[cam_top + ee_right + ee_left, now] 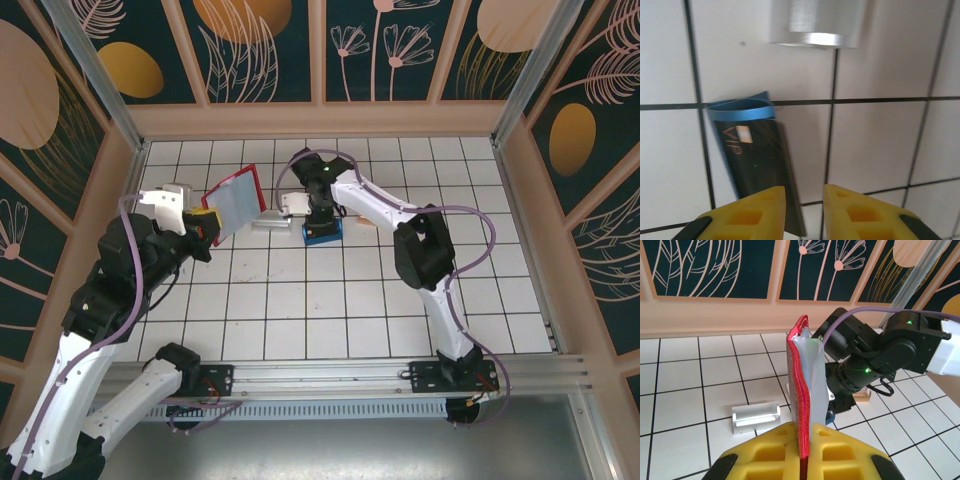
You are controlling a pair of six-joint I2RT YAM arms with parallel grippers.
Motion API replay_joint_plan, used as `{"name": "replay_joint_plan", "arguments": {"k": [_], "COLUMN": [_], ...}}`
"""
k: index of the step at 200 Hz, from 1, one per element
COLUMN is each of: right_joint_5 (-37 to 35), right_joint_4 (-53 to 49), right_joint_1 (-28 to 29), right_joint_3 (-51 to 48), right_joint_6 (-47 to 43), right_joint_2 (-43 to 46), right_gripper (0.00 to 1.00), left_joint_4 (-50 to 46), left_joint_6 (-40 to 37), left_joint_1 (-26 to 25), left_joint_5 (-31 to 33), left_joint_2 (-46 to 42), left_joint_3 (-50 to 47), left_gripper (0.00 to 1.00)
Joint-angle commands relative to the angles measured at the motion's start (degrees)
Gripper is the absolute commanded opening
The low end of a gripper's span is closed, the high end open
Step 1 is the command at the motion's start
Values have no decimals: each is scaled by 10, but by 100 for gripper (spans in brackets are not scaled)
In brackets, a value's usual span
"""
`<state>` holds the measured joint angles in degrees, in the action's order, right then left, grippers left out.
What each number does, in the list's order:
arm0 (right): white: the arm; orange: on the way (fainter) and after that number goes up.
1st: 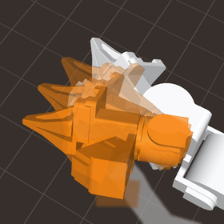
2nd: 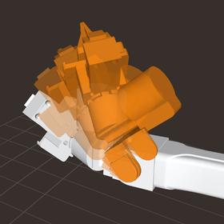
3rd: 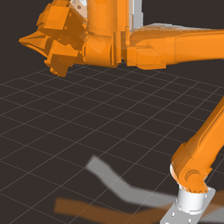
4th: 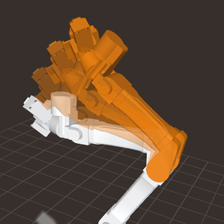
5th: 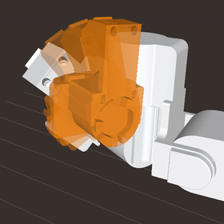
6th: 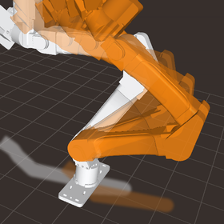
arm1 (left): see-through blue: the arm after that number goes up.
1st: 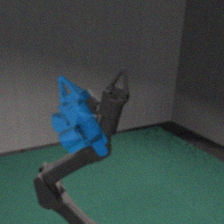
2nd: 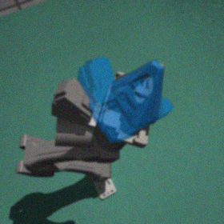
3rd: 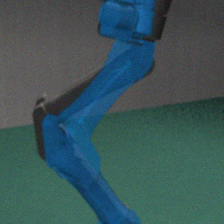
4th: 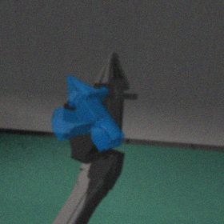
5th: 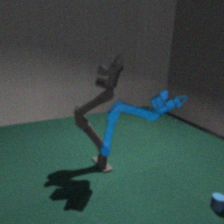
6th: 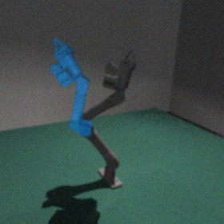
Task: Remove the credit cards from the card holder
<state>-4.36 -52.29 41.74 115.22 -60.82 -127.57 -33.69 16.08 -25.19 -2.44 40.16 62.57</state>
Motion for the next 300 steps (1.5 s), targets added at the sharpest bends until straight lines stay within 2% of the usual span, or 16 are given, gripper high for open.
{"name": "replay_joint_plan", "arguments": {"k": [1, 40, 84, 117, 136, 148, 164, 178, 204, 215, 239, 253, 281, 300], "right_joint_5": [-43, 3, 33, 32, 96, 166, 256, 306, 347, 299, 51, -52, -205, -271], "right_joint_4": [27, 26, 125, 186, 221, 271, 359, 408, 411, 383, 325, 301, 276, 274], "right_joint_1": [-4, -22, -25, -9, -3, -3, 10, 39, 108, 138, 214, 241, 275, 285], "right_joint_3": [44, 49, -107, -173, -201, -239, -300, -333, -341, -325, -283, -250, -194, -183], "right_joint_6": [63, 213, 364, 540, 628, 674, 715, 709, 662, 643, 595, 582, 578, 573], "right_joint_2": [28, 98, 278, 406, 481, 525, 577, 603, 612, 599, 559, 526, 467, 450], "right_gripper": [28, 29, 34, 34, 35, 37, 49, 57, 58, 58, 60, 63, 66, 68], "left_joint_4": [15, 51, 133, 224, 272, 301, 331, 349, 359, 358, 356, 356, 356, 355], "left_joint_6": [1, 15, 44, 80, 104, 118, 137, 151, 163, 165, 168, 169, 166, 163], "left_joint_1": [-1, -1, -1, -1, -1, -1, -1, -1, -1, -1, -1, -1, -1, -1], "left_joint_5": [-4, -31, -103, -169, -194, -205, -214, -225, -235, -242, -259, -266, -277, -280], "left_joint_2": [-2, 4, 11, 10, 11, 13, 19, 27, 43, 50, 64, 70, 79, 81], "left_joint_3": [14, 2, -17, -44, -55, -61, -65, -65, -53, -45, -30, -25, -18, -17], "left_gripper": [0, 0, 0, 0, 0, 0, 0, 0, 0, 0, 0, 0, 0, 0]}}
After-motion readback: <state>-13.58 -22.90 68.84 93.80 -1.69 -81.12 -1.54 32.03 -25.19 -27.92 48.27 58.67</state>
